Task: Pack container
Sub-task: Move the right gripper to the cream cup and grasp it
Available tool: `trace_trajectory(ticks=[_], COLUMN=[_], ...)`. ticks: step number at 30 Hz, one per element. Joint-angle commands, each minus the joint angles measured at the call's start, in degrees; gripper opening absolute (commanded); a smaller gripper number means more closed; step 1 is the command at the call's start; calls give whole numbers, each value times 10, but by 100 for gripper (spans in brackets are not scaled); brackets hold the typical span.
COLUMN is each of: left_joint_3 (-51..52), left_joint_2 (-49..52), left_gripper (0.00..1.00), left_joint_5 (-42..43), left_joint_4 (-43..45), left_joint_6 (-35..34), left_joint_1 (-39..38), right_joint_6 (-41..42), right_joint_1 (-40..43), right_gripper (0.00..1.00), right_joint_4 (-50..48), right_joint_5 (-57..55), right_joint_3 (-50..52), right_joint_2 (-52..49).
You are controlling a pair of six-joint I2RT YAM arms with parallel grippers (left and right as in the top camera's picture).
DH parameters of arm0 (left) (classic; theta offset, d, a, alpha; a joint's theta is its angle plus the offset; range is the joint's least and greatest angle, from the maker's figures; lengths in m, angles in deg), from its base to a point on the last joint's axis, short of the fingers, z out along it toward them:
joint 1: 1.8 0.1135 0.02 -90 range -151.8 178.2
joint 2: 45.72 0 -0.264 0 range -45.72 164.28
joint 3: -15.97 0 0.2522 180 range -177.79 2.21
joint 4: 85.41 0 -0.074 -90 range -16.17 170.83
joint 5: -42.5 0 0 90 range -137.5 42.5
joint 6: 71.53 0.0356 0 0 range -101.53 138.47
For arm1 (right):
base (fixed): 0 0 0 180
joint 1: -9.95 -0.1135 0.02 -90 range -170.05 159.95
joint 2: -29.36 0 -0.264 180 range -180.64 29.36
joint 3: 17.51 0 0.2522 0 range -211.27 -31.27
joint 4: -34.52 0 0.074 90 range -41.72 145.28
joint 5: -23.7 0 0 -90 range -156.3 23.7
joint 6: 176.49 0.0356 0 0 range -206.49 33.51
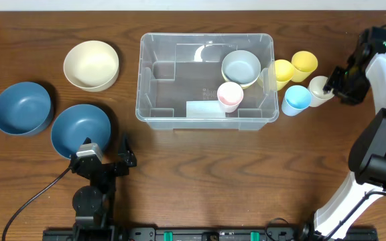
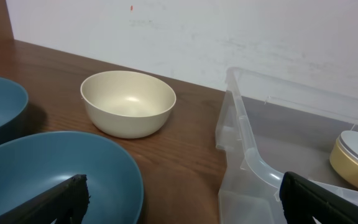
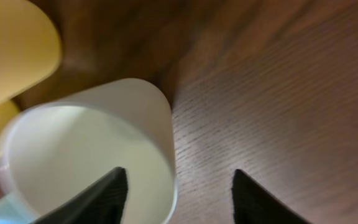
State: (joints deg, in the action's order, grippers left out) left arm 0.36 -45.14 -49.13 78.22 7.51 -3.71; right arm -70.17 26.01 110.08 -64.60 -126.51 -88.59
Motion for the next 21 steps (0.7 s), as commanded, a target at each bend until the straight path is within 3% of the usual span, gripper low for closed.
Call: trace_trajectory(ticks=[1,5,13,21], left_joint_3=[16,16,16,16], left_joint_2=[-3,-3,-3,-3], left_gripper=[98,98,98,98], left_joint_5=[-1,-1,-1,-1], left_joint_4=[-15,-14,-15,-15], left_joint_6=[-5,-5,-5,-5], left_joint_1=[2,2,2,2], right_joint_6=[21,29,36,-8], right_joint_1=[-1,2,21,29], right_gripper=[29,2,1,1], right_joint_4=[-13,-15,20,76], right_joint_5=[-5,-19,-25,33], right_joint_3=[29,35,19,-46], right_joint_2=[2,2,11,108])
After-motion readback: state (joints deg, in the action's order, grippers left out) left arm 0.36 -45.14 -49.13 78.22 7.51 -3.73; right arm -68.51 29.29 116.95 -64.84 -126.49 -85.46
